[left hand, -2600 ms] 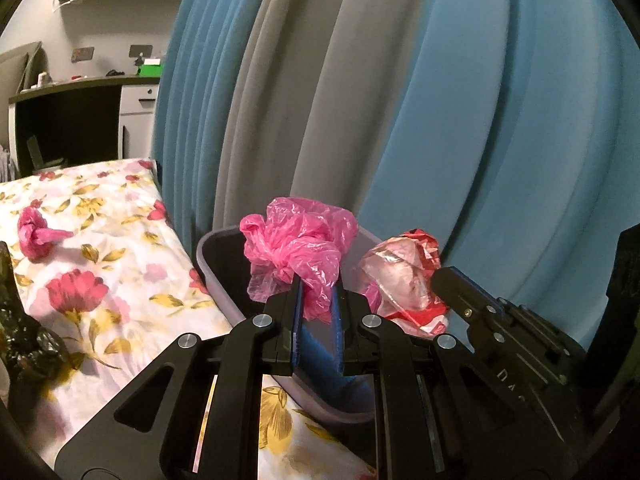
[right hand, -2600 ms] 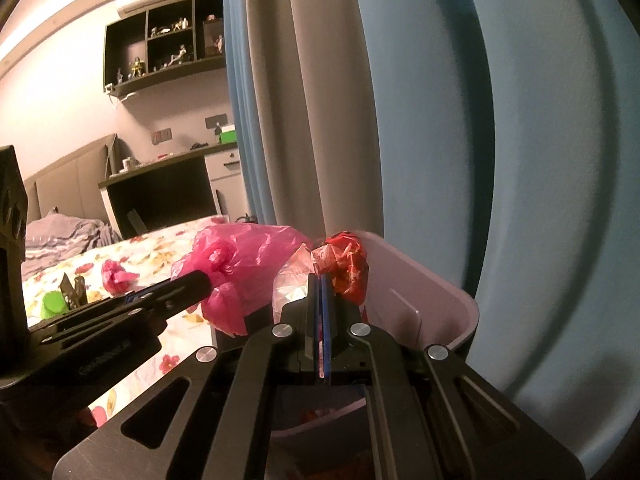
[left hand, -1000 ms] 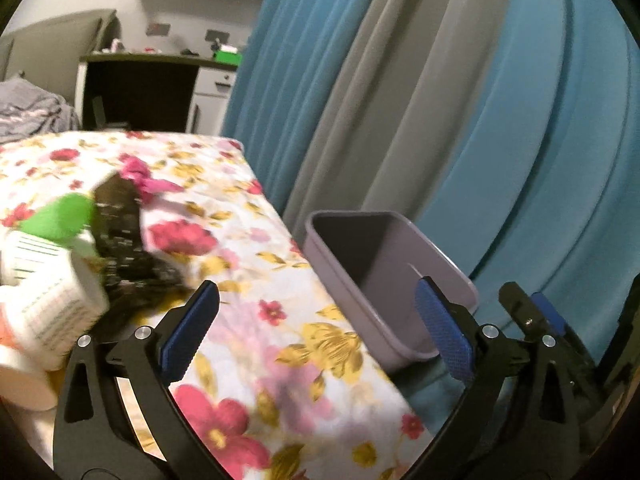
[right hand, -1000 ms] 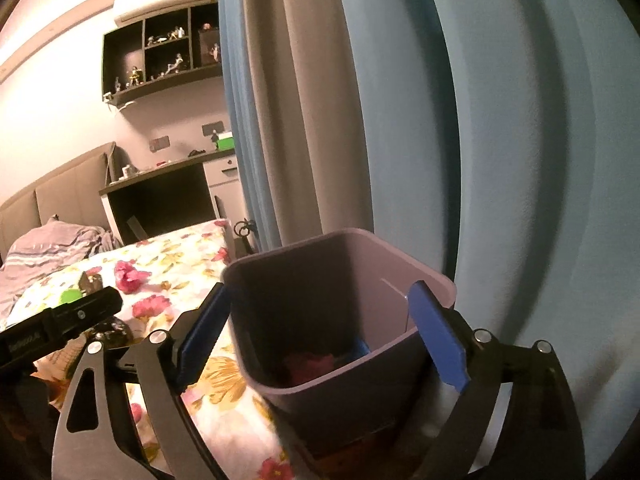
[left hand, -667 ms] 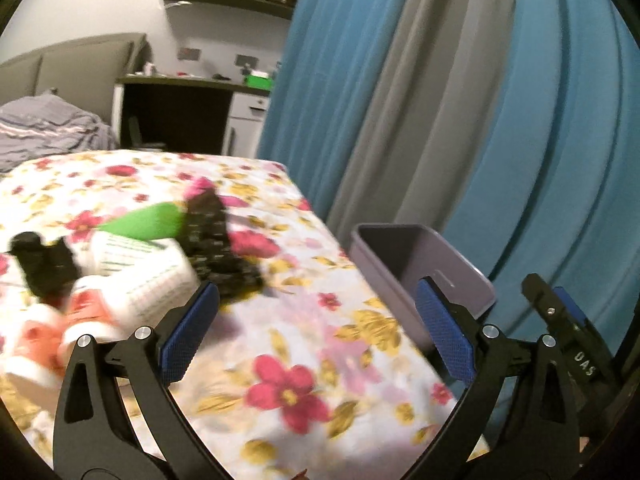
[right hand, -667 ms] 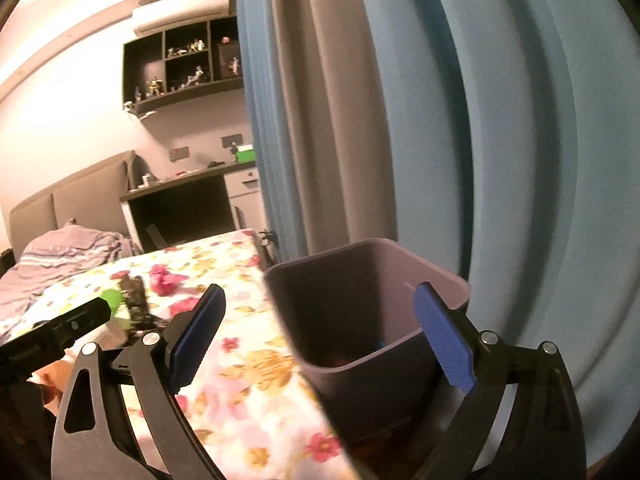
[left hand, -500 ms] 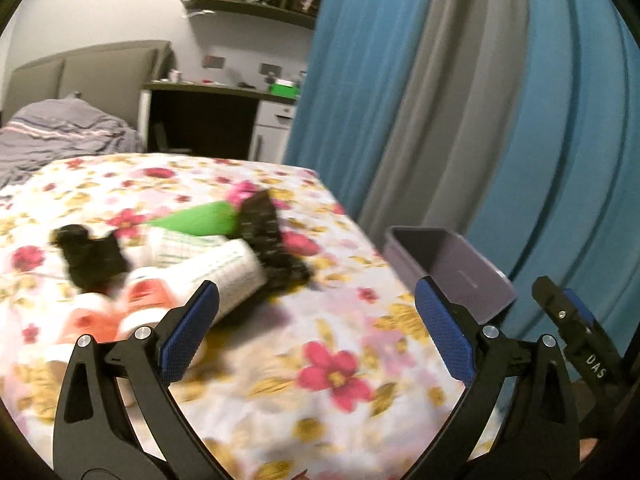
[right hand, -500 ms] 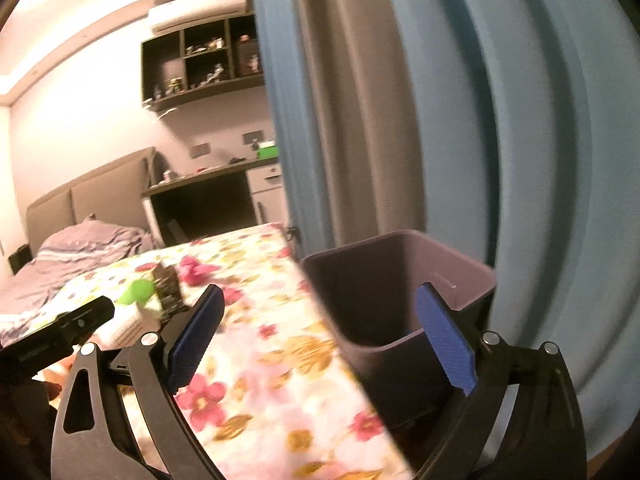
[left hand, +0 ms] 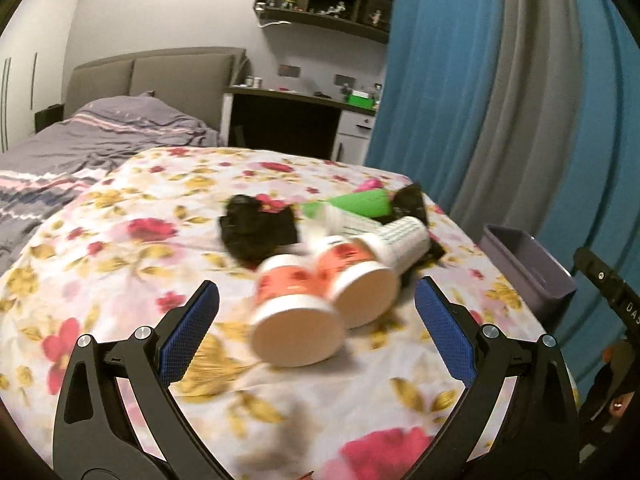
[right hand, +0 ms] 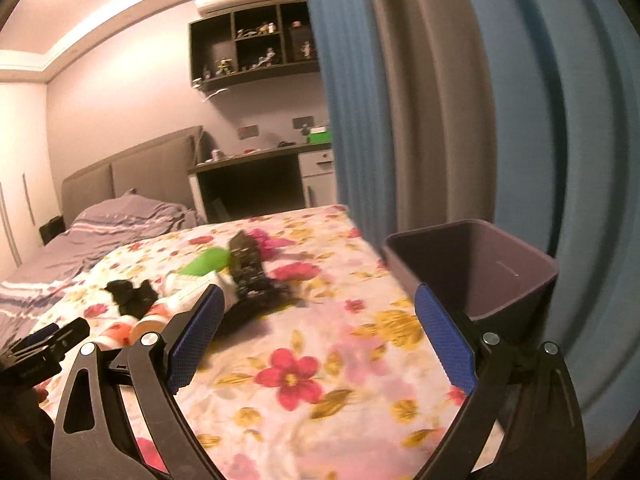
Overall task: Collect trash
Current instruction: 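Move both open tools back over the remaining cups, then grasp an orange-white paper cup with the left tool while the right tool grasps another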
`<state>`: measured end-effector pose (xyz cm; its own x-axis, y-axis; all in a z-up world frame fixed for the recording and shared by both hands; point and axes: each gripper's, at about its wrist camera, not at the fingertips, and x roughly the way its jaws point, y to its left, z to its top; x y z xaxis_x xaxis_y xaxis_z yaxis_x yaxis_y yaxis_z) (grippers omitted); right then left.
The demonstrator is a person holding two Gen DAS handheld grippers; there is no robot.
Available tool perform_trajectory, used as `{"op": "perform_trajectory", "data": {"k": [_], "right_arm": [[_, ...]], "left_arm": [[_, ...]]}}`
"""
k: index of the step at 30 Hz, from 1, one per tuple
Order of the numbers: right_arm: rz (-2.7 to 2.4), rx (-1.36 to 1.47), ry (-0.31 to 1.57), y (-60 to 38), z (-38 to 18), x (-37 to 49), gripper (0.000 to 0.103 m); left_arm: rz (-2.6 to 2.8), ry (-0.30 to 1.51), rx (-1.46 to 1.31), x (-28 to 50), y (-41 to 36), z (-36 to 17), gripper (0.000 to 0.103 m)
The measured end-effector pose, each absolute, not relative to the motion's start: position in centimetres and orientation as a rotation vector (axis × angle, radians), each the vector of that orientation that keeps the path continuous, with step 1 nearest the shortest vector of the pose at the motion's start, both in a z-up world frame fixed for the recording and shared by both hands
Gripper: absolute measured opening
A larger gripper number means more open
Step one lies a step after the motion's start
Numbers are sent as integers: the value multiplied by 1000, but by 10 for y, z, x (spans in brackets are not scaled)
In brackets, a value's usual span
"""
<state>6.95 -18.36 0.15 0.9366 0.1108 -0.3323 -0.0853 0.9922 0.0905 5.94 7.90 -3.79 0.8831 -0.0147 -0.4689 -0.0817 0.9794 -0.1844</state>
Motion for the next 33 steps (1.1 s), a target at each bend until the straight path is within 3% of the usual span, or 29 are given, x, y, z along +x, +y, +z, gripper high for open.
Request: {"op": "perform_trajectory", "data": {"k": [8, 11, 16, 21, 25, 33], "right_arm": [[177, 23, 374, -139, -6, 71, 92], [192, 8, 383, -128, -8, 72, 92], [211, -14, 400, -114, -12, 74, 92], [223, -47, 425, -100, -20, 81, 91], [238, -72, 455, -90, -27, 89, 84], [281, -122, 526, -67, -42, 107, 72]], "left_arm": [[47, 540, -181, 52, 107, -52, 95], [33, 589, -158, 61, 105, -59, 85], [23, 685, -156, 82, 108, -73, 54], [0, 742, -215, 98, 114, -82, 30], [-5, 749, -229, 102, 117, -85, 5], [45, 661, -300, 82, 138, -70, 2]]}}
